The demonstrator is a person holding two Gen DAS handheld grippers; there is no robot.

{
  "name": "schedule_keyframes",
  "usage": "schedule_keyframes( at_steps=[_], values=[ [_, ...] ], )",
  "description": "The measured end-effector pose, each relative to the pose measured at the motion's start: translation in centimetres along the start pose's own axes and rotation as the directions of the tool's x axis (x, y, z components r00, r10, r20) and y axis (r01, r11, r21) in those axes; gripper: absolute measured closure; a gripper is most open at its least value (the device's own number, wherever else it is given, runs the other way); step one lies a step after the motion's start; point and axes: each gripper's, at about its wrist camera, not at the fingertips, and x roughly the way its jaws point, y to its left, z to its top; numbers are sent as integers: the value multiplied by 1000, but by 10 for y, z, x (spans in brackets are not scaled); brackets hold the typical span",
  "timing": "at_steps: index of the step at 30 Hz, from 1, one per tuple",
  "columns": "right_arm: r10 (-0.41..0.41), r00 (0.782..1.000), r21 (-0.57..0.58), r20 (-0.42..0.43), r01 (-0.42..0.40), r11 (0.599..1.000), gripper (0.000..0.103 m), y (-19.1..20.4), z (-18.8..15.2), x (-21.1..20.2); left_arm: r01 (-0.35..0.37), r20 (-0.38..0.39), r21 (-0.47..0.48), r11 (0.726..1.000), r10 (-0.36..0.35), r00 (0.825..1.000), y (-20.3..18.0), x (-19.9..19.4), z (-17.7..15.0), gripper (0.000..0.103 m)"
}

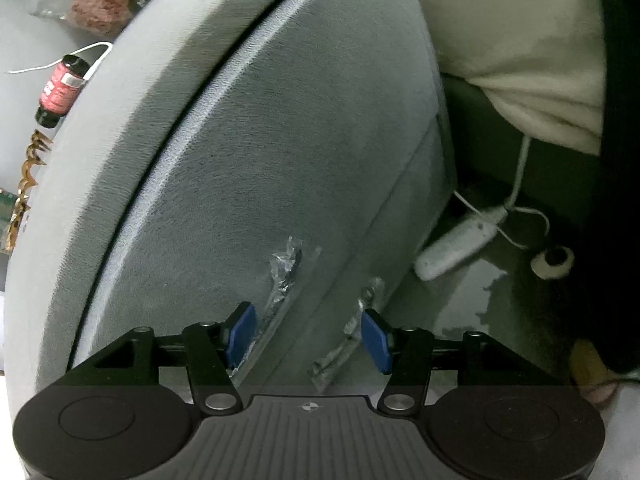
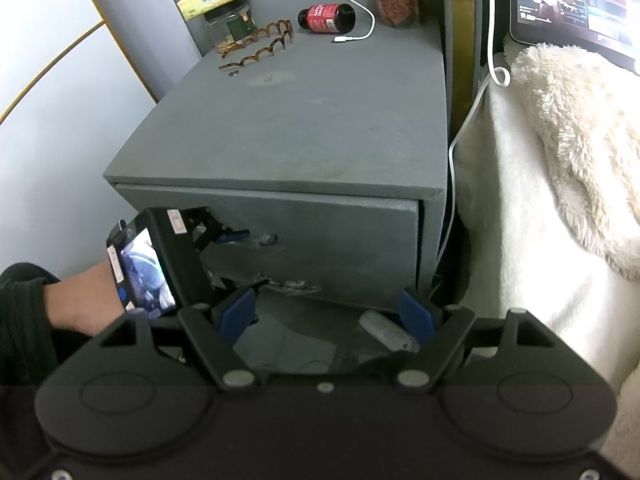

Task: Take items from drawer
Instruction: 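Grasp the upper drawer handle with the left tool and pull it open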

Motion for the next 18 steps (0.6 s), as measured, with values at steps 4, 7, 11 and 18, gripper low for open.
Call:
schedule_keyframes(
  at_steps=[4,7,11,18],
  values=[
    [-2,1000,10,0,2,1000,25,-2,1,0,43,-3,40,998,-43,999,-12,-14,-11,52],
    [-1,1000,14,0,1,1000,25,-3,0,0,80,-2,10,997,-80,997,-14,-23,-15,53],
    [-6,1000,19,5,6,1000,25,-2,-2,-2,112,80,-128,985,-102,992,-2,-63,-22,46],
    [-30,1000,23,2,30,999,25,-2,-1,0,196,246,-490,849,-80,966,58,-140,-37,1]
  ],
)
